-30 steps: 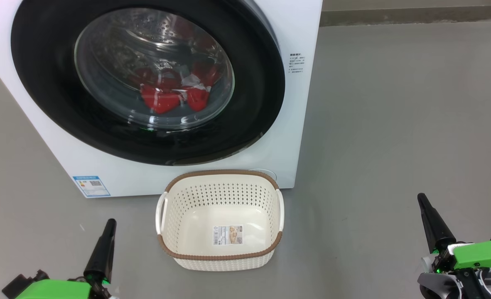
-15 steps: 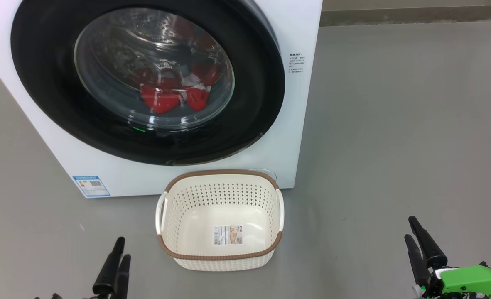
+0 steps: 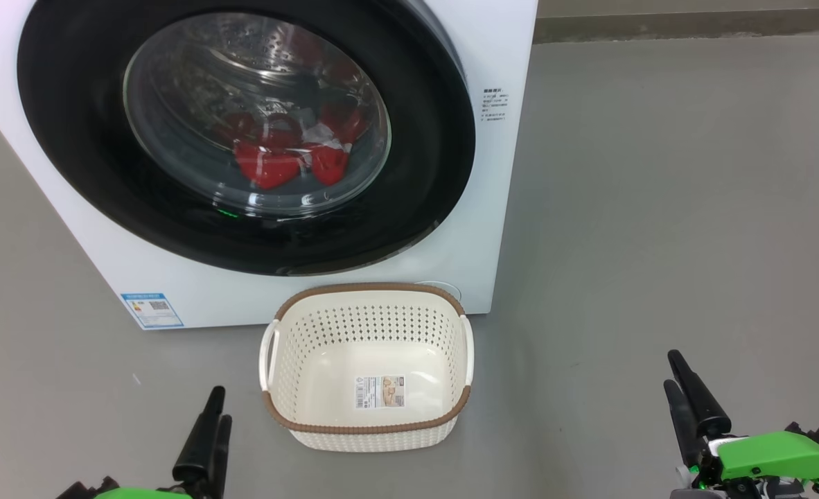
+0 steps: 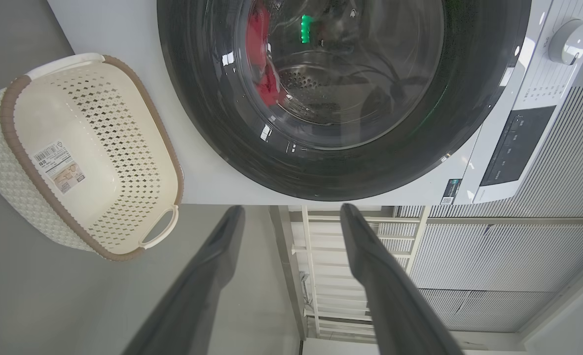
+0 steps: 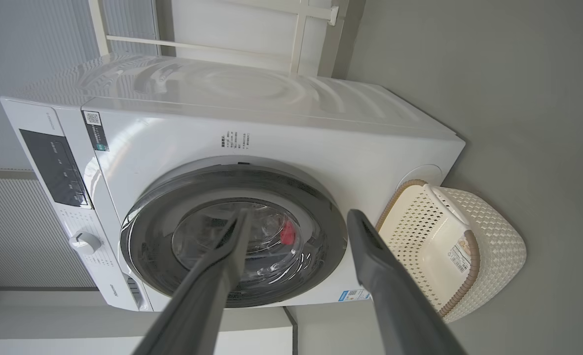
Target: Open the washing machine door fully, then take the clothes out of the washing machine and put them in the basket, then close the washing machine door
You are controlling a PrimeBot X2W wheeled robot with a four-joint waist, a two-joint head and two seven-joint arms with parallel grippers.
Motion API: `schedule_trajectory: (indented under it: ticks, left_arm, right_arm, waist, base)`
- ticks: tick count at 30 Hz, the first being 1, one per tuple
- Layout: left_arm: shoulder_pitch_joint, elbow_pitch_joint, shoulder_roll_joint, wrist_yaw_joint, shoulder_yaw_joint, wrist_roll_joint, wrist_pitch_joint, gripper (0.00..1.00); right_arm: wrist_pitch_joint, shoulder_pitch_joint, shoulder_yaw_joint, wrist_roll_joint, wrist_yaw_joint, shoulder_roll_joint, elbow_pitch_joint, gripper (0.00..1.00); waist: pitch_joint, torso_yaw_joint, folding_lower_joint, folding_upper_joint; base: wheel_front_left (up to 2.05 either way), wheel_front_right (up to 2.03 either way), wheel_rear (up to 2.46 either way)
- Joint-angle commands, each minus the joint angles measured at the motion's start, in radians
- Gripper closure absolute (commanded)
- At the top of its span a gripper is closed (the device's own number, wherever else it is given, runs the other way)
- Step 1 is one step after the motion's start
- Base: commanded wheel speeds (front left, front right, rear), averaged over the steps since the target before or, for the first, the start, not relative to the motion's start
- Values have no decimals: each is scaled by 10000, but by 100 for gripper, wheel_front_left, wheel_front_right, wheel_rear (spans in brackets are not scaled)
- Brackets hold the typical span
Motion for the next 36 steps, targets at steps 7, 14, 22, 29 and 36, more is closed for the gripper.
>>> schedule_trajectory:
  ticks: [7, 14, 22, 29, 36]
  left_arm:
    - [-660, -181, 165, -19, -120, 763, -298, 0]
    - [-764, -154, 145, -22, -153, 1504, -477, 0]
    - [-922, -197, 128, -13, -208, 2740, -712, 0]
    - [-1043, -258, 130, 90, -316, 3963, -919, 0]
    - [-1131, -287, 140, 208, -433, 5047, -1127, 0]
  right_arm:
    - [-308, -730, 221, -859, 19, -171, -42, 0]
    - [-486, -896, 138, -1981, 22, -126, 22, 0]
    - [-720, -1047, 191, -3254, 28, -103, -12, 0]
    - [-926, -1162, 289, -4284, 32, -117, -38, 0]
    - [-1132, -1285, 396, -5439, 37, -133, -65, 0]
  waist:
    - [-8, 0, -1, 0]
    - [0, -6, -1, 0]
    - [14, -8, -1, 0]
    - [11, -18, -1, 0]
    - [-11, -42, -1, 0]
  base:
    - [0, 0, 0]
    - [0, 0, 0]
    - [0, 0, 0]
    - [0, 0, 0]
    - [0, 0, 0]
